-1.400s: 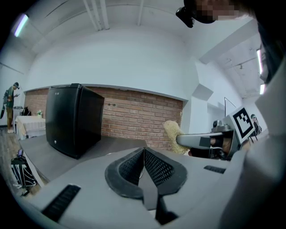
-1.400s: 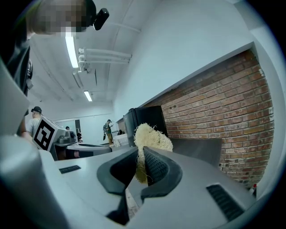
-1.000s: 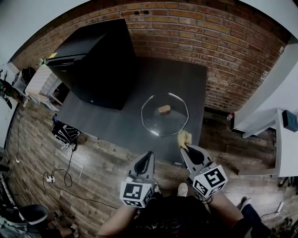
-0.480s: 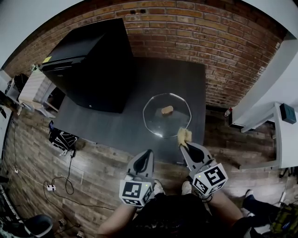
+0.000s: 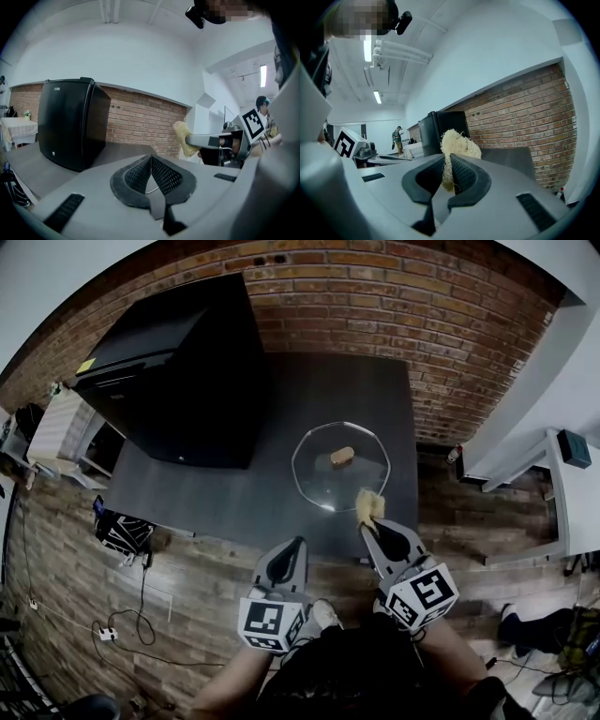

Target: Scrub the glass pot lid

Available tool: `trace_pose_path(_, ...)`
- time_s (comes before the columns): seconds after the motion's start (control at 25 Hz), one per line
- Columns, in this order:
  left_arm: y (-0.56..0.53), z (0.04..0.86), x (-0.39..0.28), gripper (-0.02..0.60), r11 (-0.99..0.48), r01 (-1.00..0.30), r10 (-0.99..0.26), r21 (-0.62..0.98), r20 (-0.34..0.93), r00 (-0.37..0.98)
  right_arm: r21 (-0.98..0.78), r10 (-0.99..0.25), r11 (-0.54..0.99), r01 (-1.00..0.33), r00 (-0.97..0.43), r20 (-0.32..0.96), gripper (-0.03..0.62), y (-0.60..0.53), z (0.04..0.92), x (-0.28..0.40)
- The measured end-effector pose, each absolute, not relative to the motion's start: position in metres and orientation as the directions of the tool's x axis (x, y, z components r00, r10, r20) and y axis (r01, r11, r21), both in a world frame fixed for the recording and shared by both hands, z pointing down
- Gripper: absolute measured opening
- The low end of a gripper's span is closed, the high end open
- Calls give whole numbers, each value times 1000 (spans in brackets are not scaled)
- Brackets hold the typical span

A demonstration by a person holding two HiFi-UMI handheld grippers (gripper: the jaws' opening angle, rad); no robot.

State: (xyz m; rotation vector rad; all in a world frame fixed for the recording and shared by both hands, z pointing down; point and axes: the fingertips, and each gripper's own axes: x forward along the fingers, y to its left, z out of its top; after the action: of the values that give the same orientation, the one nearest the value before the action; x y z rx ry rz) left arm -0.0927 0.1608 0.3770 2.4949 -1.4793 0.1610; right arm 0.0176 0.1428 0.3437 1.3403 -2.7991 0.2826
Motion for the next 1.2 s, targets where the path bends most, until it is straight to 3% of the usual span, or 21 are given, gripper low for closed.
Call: trace_pose_path(1.2,67,424,-76,32,-365,-922,-864,127,322,387,-227,-707,648,-727,-685,176,41,49,382,35)
